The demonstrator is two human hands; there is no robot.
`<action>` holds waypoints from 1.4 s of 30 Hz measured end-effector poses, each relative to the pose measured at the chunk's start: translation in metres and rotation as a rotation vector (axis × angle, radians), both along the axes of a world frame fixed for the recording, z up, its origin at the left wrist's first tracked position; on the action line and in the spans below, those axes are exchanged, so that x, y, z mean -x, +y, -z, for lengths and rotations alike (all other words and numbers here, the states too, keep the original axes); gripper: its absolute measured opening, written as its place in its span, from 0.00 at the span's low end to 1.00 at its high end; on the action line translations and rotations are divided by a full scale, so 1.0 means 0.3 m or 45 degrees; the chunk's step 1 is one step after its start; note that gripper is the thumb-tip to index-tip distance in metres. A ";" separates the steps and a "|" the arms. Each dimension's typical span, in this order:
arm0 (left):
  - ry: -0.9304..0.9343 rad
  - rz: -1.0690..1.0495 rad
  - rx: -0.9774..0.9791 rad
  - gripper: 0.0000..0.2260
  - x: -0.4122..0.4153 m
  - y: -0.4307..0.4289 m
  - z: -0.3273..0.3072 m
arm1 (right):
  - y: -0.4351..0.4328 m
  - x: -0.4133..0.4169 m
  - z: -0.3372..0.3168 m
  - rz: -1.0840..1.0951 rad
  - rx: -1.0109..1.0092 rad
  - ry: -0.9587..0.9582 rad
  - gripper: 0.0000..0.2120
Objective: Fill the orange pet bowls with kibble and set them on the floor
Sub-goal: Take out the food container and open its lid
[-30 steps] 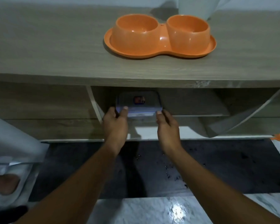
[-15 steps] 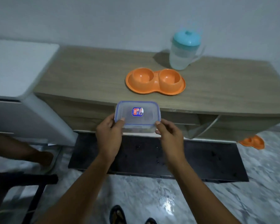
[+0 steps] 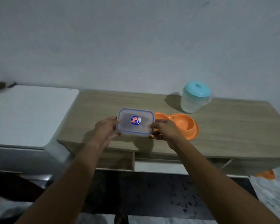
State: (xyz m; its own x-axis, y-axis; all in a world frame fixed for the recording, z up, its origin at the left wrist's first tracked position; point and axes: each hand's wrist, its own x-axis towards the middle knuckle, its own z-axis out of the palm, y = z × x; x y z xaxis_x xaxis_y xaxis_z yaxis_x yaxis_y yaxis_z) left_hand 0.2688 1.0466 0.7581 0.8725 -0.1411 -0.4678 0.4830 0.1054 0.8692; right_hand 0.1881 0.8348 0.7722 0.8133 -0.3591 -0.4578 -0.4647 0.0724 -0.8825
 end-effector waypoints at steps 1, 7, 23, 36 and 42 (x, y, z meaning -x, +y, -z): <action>0.018 0.028 -0.015 0.14 -0.051 0.011 0.013 | 0.004 -0.055 0.013 0.001 0.004 0.033 0.09; 0.094 0.282 -0.071 0.08 -0.290 0.062 0.110 | 0.011 -0.308 0.090 -0.012 0.100 0.216 0.08; 0.079 0.525 -0.249 0.06 -0.535 0.087 0.205 | -0.042 -0.497 0.134 -0.176 0.055 0.512 0.14; -0.372 0.542 -0.603 0.19 -0.587 0.014 0.148 | 0.239 -0.313 0.175 0.505 0.756 0.001 0.27; -0.331 1.089 -0.912 0.21 -0.666 -0.100 0.132 | 0.368 -0.321 0.259 0.581 -0.505 0.125 0.16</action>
